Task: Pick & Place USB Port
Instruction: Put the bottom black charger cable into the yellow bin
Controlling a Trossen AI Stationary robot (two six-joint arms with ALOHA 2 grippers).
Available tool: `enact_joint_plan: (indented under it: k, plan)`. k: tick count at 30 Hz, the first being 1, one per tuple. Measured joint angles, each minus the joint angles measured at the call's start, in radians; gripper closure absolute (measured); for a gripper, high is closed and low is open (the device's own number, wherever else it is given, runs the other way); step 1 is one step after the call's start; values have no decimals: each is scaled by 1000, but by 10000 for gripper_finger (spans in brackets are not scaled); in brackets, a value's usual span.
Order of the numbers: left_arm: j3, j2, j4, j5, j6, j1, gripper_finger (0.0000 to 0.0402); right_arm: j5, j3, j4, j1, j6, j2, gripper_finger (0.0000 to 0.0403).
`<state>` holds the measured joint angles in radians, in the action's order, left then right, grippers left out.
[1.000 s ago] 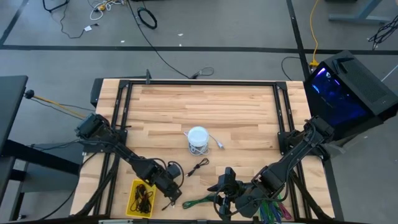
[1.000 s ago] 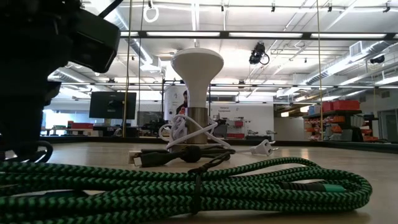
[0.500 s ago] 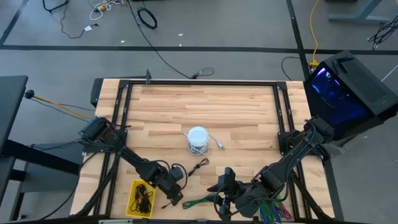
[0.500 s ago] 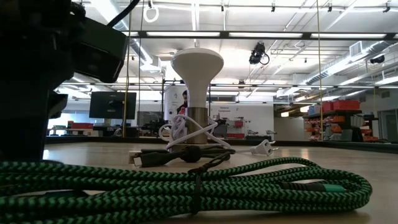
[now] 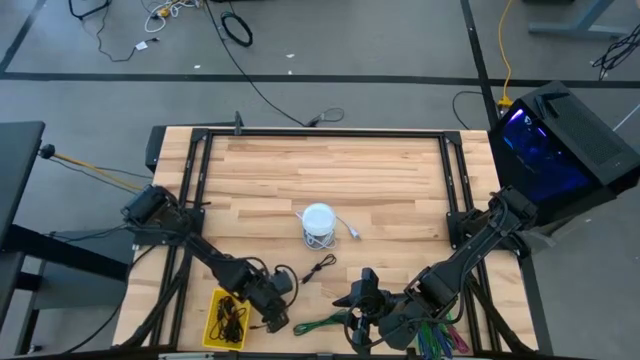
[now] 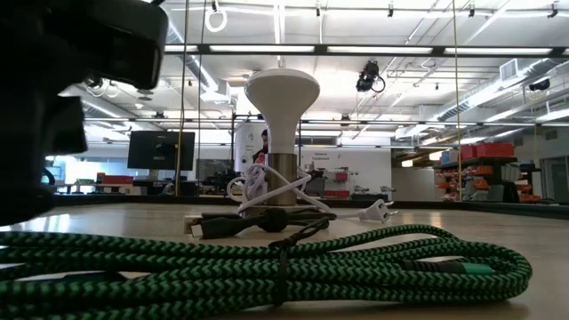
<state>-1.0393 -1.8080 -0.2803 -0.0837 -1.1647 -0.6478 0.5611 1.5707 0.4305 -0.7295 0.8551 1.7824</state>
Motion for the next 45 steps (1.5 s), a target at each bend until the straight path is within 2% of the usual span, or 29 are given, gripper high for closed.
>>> enact_joint_plan:
  k: [6,10,12,14,17,22,26,29,32,39,45]
  plan:
    - [-36,4,-8,-1,28,-26,400,0,0,0,0,0,0,252]
    - [-113,12,-58,-29,93,-33,401,0,0,0,0,0,0,252]
    - [-172,17,-131,-39,111,-35,401,0,0,0,0,0,0,252]
    - [-230,35,-270,-74,111,-50,401,0,0,0,-1,0,0,252]
    - [-320,70,-437,-142,55,-95,401,0,0,0,-4,0,0,252]
    - [-364,148,-614,-272,-135,-247,401,-1,0,-2,-9,0,0,252]
    - [-365,183,-812,-389,-416,-380,401,-1,0,-13,-12,0,0,252]
    - [-361,183,-959,-420,-637,-460,401,0,0,-30,-12,0,0,252]
    - [-341,183,-1032,-437,-793,-518,402,0,0,-40,-12,0,0,252]
    - [-199,183,-998,-469,-1011,-595,402,0,0,-41,-12,0,0,252]
    - [-84,183,-897,-472,-1076,-586,402,0,0,-40,-12,0,0,252]
